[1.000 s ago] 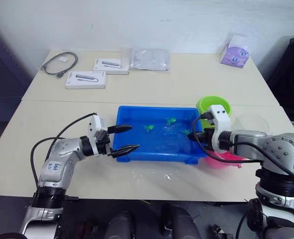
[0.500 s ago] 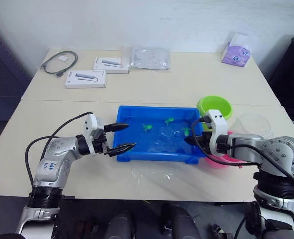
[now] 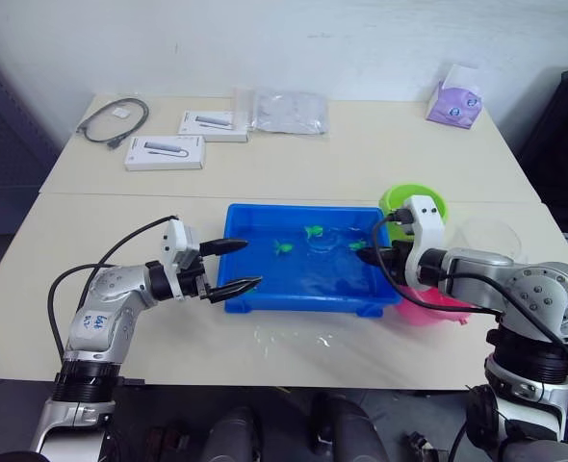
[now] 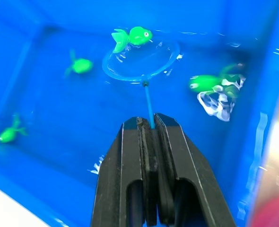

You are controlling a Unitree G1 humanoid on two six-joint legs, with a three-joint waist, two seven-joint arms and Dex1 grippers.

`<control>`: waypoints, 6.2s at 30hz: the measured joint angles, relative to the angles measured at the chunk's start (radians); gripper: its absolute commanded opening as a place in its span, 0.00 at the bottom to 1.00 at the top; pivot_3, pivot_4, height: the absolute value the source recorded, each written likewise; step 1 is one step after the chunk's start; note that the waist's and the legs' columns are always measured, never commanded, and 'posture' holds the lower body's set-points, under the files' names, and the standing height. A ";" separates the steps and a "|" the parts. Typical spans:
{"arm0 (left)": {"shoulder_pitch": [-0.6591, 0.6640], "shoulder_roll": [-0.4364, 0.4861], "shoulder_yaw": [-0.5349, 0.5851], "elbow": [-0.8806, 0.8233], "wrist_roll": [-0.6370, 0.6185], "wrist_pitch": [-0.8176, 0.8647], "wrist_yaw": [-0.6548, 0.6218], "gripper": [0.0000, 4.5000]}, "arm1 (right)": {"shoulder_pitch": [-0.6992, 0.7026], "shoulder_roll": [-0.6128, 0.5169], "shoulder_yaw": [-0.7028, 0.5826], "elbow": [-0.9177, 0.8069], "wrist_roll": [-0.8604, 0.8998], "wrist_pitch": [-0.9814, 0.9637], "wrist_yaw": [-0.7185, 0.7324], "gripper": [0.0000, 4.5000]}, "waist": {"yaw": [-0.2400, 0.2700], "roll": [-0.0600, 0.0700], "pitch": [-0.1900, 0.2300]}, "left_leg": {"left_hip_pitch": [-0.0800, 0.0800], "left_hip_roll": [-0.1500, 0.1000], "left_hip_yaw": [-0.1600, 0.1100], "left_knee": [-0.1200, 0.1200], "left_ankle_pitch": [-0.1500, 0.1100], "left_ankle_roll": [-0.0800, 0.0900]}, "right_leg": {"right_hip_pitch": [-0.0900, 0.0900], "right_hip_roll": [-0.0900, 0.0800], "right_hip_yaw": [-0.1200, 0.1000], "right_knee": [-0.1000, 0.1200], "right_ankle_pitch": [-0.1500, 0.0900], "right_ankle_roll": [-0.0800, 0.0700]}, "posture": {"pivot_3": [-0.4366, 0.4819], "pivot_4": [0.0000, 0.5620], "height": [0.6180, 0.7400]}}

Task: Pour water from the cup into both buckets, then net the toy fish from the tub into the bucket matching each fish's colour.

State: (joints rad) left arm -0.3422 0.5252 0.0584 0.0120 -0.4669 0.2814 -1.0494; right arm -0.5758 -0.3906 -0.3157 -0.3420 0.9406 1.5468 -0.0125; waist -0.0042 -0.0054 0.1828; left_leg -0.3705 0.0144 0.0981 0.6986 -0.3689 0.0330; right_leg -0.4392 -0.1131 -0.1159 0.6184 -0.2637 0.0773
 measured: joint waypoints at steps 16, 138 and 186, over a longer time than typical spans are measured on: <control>0.016 0.033 0.013 -0.003 -0.001 0.000 -0.003 0.98 | 0.203 -0.159 -0.006 -0.190 0.053 -0.155 0.299 0.00 | 0.003 0.000 0.000 | 0.000 0.000 -0.001 0.000 0.000 0.000 | 0.000 0.000 0.000 -0.001 0.000 0.000 | 0.48 0.27 1.00; -0.044 0.025 0.051 0.003 -0.037 -0.002 0.010 0.98 | 0.207 -0.381 0.239 0.006 0.357 -0.421 -0.255 0.00 | 0.027 0.003 0.000 | 0.001 0.000 -0.004 0.002 0.002 0.002 | 0.009 0.000 -0.005 -0.009 0.004 0.003 | 0.48 0.27 1.00; -0.121 -0.043 -0.013 0.039 -0.034 0.001 -0.021 0.98 | 0.568 -0.613 0.089 0.186 -0.962 -1.496 0.406 0.00 | 0.026 0.003 0.001 | 0.004 -0.002 -0.002 0.002 0.002 0.002 | 0.010 0.004 -0.002 -0.009 0.005 0.005 | 0.48 0.27 1.00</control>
State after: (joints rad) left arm -0.4633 0.4825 0.0456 0.0509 -0.5004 0.2821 -1.0708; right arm -0.0080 -1.0040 -0.2265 -0.1557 -0.0215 0.0511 0.3931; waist 0.0222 -0.0023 0.1833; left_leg -0.3669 0.0122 0.0964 0.7004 -0.3664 0.0352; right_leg -0.4292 -0.1090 -0.1178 0.6099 -0.2584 0.0826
